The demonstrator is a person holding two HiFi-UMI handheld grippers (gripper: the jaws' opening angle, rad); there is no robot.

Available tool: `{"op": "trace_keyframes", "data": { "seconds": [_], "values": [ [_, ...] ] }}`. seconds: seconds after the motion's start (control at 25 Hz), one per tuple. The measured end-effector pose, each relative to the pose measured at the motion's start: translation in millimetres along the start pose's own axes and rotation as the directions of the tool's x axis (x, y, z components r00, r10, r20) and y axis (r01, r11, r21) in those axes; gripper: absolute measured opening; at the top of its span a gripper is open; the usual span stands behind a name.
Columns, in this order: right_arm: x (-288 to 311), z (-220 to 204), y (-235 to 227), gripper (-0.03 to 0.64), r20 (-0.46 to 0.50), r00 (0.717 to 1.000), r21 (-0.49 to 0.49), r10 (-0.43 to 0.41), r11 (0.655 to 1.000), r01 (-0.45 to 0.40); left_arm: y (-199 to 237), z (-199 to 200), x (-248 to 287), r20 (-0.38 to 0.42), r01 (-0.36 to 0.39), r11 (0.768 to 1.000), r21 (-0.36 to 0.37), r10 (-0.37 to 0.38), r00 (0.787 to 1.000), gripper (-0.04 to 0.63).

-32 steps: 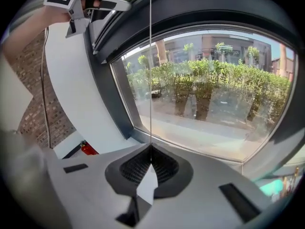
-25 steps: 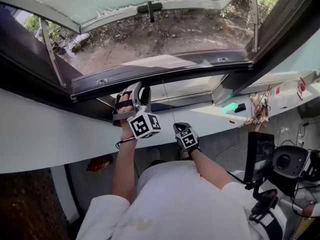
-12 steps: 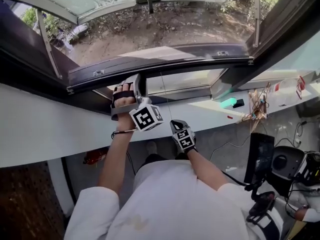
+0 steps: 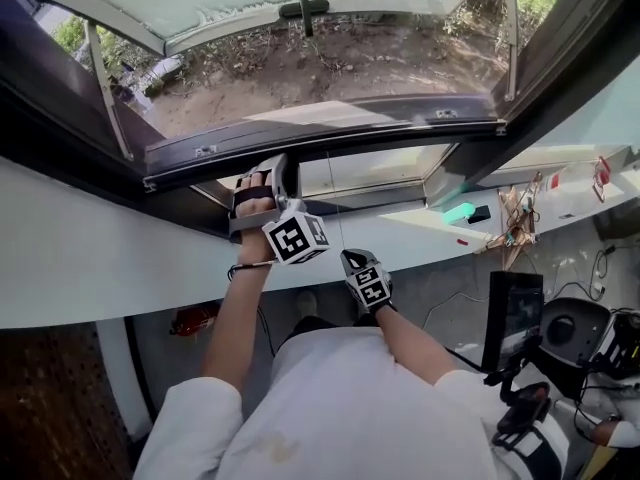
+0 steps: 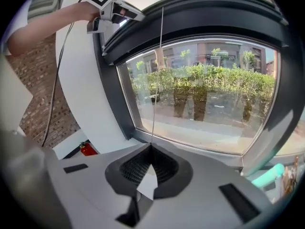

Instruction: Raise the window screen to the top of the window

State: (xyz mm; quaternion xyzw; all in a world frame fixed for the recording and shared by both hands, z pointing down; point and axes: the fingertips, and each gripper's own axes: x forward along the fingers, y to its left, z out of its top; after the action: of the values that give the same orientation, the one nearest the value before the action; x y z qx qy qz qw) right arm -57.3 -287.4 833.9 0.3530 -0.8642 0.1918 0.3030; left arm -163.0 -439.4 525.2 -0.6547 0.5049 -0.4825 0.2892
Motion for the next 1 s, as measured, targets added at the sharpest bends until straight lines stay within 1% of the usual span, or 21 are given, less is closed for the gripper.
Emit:
{"op": "trace_keyframes", "data": {
  "seconds": [0.04, 0.12, 0.2, 0.24, 0.28, 0.4, 0.48, 0.56, 0.72, 0.84, 1.0],
  "values": [
    [-1.5, 0.5, -0.2, 0.002, 0.007, 1.0, 0.023, 0.005, 1.0, -0.005, -0.1, 0.0, -1.3, 0.008, -0.003, 1.0, -0.015, 0.003, 1.0, 0.078],
    [-2.3, 1.6, -6.3, 0.002, 0.034, 0.999, 0.125, 0.025, 0.992, -0.029, 1.2, 2.2, -2.2, 0.041, -0.006, 0.997, -0.079, 0.01, 0.999, 0.078],
    [-0.5, 2.1, -14.8, 0.002, 0.061, 0.998, 0.243, 0.033, 0.969, -0.046, 4.4, 3.9, -2.2, 0.079, 0.004, 0.988, -0.156, 0.009, 0.997, 0.078],
    [0.0, 3.0, -17.2, 0.002, 0.063, 0.998, 0.266, 0.03, 0.963, -0.045, 6.3, 4.1, -2.1, 0.092, 0.008, 0.984, -0.178, 0.009, 0.996, 0.078],
    [0.2, 4.4, -16.7, 0.002, 0.058, 0.998, 0.252, 0.029, 0.967, -0.042, 7.9, 4.0, -2.4, 0.101, 0.008, 0.982, -0.191, 0.011, 0.995, 0.078],
    [0.2, 10.6, -4.4, 0.002, 0.031, 0.999, 0.114, 0.04, 0.993, -0.044, 13.7, 3.3, -7.1, 0.117, -0.005, 0.973, -0.232, 0.033, 0.993, 0.078],
    [1.6, 12.8, -1.1, 0.002, 0.019, 0.999, 0.066, 0.043, 0.997, -0.044, 16.7, 3.1, -9.4, 0.127, 0.002, 0.961, -0.276, 0.035, 0.991, 0.078],
    [1.3, 13.3, -4.9, 0.002, 0.015, 0.999, 0.054, 0.028, 0.998, -0.029, 17.2, 3.3, -9.5, 0.129, 0.011, 0.956, -0.292, 0.028, 0.991, 0.078],
    [-1.2, 16.8, -18.6, 0.002, 0.03, 0.999, 0.067, -0.018, 0.998, 0.016, 20.9, 6.2, -11.0, 0.133, 0.001, 0.958, -0.288, 0.04, 0.99, 0.078],
    [-1.0, 22.2, -20.5, 0.002, 0.03, 0.999, 0.06, -0.024, 0.998, 0.022, 26.0, 7.9, -13.3, 0.144, 0.006, 0.958, -0.285, 0.036, 0.989, 0.078],
    [-1.5, 35.5, -23.4, 0.002, 0.073, 0.997, 0.064, -0.029, 0.998, 0.024, 37.9, 16.1, -20.0, 0.169, -0.02, 0.953, -0.303, 0.075, 0.983, 0.078]
  ]
}}
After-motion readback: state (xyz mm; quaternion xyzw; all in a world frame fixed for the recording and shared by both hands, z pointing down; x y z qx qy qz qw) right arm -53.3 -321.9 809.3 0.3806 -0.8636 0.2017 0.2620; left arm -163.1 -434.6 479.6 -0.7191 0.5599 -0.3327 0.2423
